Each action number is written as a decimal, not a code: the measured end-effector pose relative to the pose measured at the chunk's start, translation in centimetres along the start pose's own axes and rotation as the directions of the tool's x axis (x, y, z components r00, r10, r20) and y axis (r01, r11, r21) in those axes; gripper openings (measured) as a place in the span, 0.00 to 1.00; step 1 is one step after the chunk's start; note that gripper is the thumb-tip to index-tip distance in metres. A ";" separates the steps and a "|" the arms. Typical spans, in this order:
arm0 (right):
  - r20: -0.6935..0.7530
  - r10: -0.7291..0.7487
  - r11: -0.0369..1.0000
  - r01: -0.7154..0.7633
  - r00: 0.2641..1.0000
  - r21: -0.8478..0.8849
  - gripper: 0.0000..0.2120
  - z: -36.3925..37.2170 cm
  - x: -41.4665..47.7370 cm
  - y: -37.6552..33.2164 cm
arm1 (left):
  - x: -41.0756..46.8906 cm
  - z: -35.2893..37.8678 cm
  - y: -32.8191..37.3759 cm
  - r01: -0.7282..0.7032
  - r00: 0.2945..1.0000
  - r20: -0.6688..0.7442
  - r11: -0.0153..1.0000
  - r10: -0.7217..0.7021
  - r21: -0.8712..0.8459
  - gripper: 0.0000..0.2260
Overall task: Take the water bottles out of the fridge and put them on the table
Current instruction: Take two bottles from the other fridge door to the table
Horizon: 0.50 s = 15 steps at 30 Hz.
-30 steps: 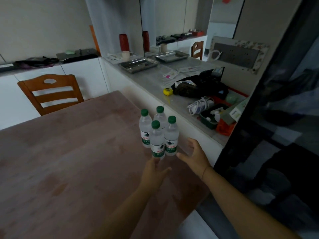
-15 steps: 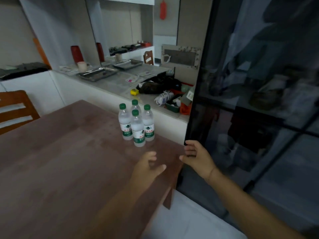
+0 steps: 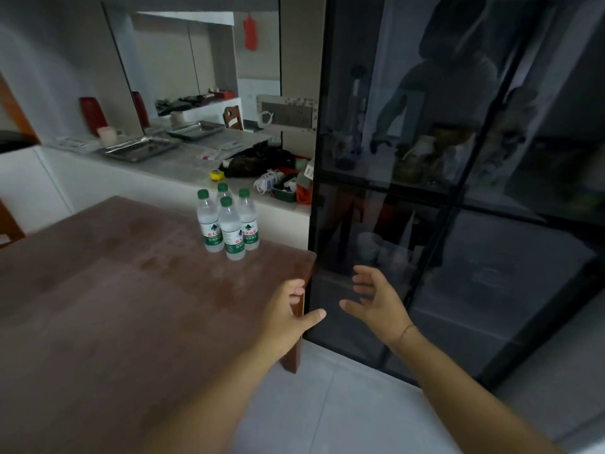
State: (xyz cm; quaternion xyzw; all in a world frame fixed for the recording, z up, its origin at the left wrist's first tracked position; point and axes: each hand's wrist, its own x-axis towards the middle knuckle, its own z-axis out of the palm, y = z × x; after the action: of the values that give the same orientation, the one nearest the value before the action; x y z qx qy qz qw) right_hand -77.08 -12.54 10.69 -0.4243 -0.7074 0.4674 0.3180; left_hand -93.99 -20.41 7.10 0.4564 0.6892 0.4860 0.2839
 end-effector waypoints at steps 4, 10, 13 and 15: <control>0.008 -0.020 1.000 0.020 1.000 0.011 0.32 -1.3 -3.6 0.0 | -3.4 1.1 1.0 -0.019 0.999 -0.030 1.000 0.019 -0.004 0.27; 0.064 -0.073 0.997 0.070 0.995 0.045 0.31 -4.0 -9.3 0.5 | -10.1 3.5 2.7 0.004 0.994 -0.111 1.000 -0.004 0.001 0.29; 0.102 -0.085 0.994 0.078 0.991 0.075 0.30 -5.4 -12.6 1.0 | -14.3 5.6 3.4 0.022 0.989 -0.146 1.000 -0.020 0.013 0.29; 0.120 -0.094 0.993 0.084 0.988 0.087 0.31 -6.3 -14.9 1.5 | -17.1 6.9 4.0 0.027 0.986 -0.166 0.999 -0.022 0.030 0.28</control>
State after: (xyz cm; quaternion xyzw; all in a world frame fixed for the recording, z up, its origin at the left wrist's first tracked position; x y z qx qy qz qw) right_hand -64.79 -23.13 10.81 -0.3490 -0.7244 0.5066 0.3111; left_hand -79.58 -32.57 7.34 0.4104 0.7235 0.5078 0.2242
